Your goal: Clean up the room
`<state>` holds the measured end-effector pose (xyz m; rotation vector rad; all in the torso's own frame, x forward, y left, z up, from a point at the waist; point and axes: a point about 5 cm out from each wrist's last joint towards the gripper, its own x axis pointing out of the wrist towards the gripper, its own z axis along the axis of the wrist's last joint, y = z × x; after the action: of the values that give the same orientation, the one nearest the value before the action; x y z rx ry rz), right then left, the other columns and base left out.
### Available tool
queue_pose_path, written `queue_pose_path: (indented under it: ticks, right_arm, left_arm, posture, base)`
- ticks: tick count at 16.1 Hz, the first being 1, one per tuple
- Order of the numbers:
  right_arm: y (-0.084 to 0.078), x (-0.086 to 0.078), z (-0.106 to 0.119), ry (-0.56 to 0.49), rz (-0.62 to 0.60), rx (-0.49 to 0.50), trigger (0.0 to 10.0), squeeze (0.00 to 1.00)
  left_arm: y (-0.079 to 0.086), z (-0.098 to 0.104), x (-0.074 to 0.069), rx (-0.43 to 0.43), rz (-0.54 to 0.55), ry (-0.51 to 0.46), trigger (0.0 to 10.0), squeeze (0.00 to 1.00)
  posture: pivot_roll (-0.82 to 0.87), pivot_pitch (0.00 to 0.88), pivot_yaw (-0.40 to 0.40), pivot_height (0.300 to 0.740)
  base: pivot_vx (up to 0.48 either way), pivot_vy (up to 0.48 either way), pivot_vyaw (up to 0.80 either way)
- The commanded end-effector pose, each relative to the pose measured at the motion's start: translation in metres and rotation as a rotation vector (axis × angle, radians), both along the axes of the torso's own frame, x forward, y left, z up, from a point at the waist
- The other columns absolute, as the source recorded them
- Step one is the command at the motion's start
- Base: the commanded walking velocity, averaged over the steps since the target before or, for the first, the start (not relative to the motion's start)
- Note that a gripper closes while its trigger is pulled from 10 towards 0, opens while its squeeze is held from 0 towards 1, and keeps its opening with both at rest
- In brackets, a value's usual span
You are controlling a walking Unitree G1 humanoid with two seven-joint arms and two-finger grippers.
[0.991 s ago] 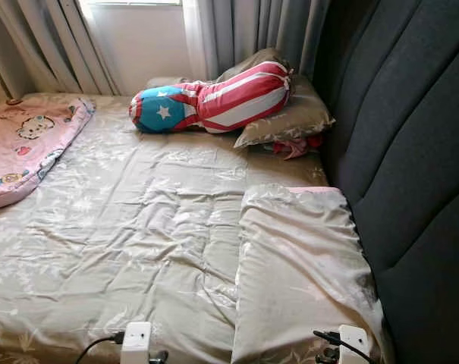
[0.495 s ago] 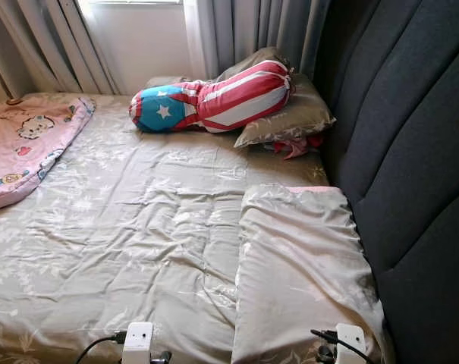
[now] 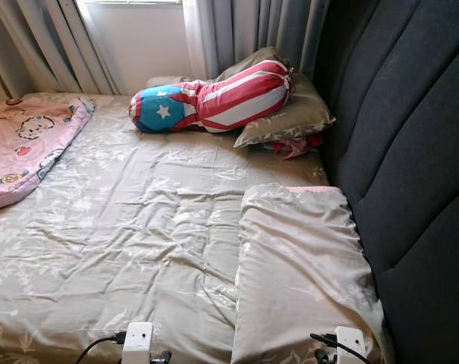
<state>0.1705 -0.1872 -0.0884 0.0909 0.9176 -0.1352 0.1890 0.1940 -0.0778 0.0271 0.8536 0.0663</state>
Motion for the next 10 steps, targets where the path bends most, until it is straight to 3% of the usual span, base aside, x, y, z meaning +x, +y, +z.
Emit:
queue_pose_path:
  ticks: [1, 4, 5, 7, 10]
  right_arm:
    - [0.0000, -0.0013, -0.0006, 0.005, 0.018, -0.005, 10.0, 1.00]
    - [0.0023, -0.0006, -0.0006, 0.008, 0.040, -0.005, 10.0, 1.00]
    - [0.0037, -0.0004, -0.0007, 0.009, 0.053, -0.006, 10.0, 0.00]
    - [0.0063, 0.0017, 0.0003, -0.004, 0.080, -0.014, 10.0, 0.00]
    - [0.0052, 0.0040, 0.0019, -0.019, 0.104, -0.048, 10.0, 0.00]
  left_arm:
    - [0.0015, -0.0019, -0.0038, -0.001, 0.015, 0.015, 10.0, 0.00]
    - [0.0009, -0.0023, -0.0042, -0.007, 0.025, 0.018, 10.0, 0.00]
    - [0.0009, -0.0022, -0.0040, -0.009, 0.027, 0.017, 10.0, 0.00]
    - [0.0016, -0.0021, -0.0038, -0.009, 0.027, 0.018, 10.0, 0.00]
    - [0.0020, -0.0019, -0.0034, -0.011, 0.032, 0.017, 10.0, 0.00]
  posture:
    - [0.00, 0.000, -0.041, 0.740]
    - [0.00, 0.000, -0.043, 0.740]
    - [0.00, 0.000, -0.044, 0.740]
    - [0.00, 0.000, -0.042, 0.740]
    - [0.01, 0.000, -0.042, 0.740]
  base:
    - [0.000, 0.000, 0.00]
    - [0.000, 0.000, 0.00]
    - [0.000, 0.000, 0.00]
    - [0.000, 0.000, 0.00]
    - [0.000, 0.000, 0.80]
